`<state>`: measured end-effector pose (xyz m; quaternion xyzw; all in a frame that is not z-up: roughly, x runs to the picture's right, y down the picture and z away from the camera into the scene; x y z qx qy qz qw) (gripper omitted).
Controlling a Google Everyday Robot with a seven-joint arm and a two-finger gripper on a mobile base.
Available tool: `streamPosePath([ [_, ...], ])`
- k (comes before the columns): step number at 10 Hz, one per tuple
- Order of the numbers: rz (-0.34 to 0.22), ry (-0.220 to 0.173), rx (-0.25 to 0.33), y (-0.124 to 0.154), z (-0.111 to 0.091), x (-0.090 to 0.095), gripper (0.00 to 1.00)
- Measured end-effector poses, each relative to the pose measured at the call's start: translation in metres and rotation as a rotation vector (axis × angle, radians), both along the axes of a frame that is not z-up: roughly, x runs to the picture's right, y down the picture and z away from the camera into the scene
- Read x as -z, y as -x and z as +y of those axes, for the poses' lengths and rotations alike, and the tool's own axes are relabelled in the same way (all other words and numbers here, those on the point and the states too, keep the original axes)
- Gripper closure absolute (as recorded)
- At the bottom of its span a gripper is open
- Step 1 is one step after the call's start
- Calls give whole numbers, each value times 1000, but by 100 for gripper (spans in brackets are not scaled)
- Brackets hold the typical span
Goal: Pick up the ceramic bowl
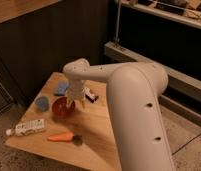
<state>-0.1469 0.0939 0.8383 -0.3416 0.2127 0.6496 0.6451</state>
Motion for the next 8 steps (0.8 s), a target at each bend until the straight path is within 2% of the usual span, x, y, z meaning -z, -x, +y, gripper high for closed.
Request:
streamPosePath([
  [6,-40,4,38,10,10,-16,36],
  [7,-40,2,50,11,11,-18,41],
  [8,-42,0,68,12,12,-20,53],
])
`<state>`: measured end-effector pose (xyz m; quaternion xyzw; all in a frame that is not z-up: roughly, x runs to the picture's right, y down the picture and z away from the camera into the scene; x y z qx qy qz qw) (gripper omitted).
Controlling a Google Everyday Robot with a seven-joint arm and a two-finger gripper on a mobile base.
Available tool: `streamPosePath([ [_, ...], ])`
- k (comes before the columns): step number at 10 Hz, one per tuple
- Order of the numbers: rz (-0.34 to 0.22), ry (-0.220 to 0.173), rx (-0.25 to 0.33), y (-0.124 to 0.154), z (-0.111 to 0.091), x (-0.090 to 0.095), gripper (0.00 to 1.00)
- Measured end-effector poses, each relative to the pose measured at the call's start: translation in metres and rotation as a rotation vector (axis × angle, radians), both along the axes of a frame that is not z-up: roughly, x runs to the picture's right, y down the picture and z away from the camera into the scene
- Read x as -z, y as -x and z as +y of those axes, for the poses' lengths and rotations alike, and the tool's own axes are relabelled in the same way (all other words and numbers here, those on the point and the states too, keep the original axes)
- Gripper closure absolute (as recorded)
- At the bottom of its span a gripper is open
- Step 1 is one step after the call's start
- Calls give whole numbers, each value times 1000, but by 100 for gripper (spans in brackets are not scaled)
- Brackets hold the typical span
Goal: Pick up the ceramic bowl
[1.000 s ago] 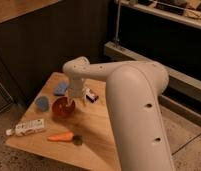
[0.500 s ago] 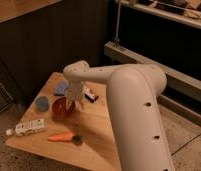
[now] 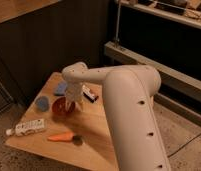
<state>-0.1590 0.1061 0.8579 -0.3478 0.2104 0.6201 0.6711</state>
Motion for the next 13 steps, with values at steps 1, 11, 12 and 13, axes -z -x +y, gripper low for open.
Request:
streamPosePath([
  [1,-1,-1,11,1,1,-1,61],
  [11,34,16,50,-4,-7,10,100],
  [12,46,17,54,-7,-12,15,100],
  [13,61,11,64,-12,-19,24,100],
])
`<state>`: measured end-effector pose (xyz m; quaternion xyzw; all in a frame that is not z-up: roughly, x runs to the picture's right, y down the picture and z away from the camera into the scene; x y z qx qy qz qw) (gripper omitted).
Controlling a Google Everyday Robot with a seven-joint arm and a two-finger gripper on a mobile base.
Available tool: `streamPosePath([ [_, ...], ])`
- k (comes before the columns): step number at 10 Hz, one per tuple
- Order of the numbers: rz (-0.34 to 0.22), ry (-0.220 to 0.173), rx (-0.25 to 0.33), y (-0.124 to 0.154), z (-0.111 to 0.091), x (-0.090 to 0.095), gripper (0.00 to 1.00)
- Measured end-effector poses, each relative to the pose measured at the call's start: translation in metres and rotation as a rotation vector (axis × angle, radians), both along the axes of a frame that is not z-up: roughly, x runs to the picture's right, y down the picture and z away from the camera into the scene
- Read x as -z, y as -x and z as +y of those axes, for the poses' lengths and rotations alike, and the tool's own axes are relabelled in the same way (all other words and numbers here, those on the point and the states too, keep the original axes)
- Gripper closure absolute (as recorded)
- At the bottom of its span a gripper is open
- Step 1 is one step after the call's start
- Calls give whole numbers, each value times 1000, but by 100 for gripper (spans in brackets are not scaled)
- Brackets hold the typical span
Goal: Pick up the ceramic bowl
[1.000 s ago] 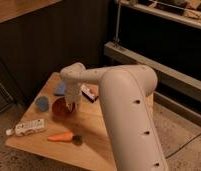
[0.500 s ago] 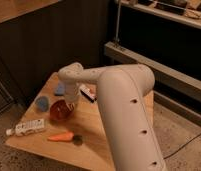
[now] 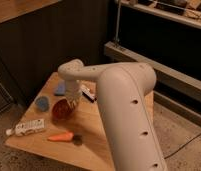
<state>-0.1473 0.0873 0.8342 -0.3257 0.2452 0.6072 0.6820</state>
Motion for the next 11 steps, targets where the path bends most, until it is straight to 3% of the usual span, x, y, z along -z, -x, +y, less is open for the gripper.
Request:
streamPosePath([
  [5,35,-45,25,-9,-31,34,100],
  [11,45,-74,31,-11,-46,56,100],
])
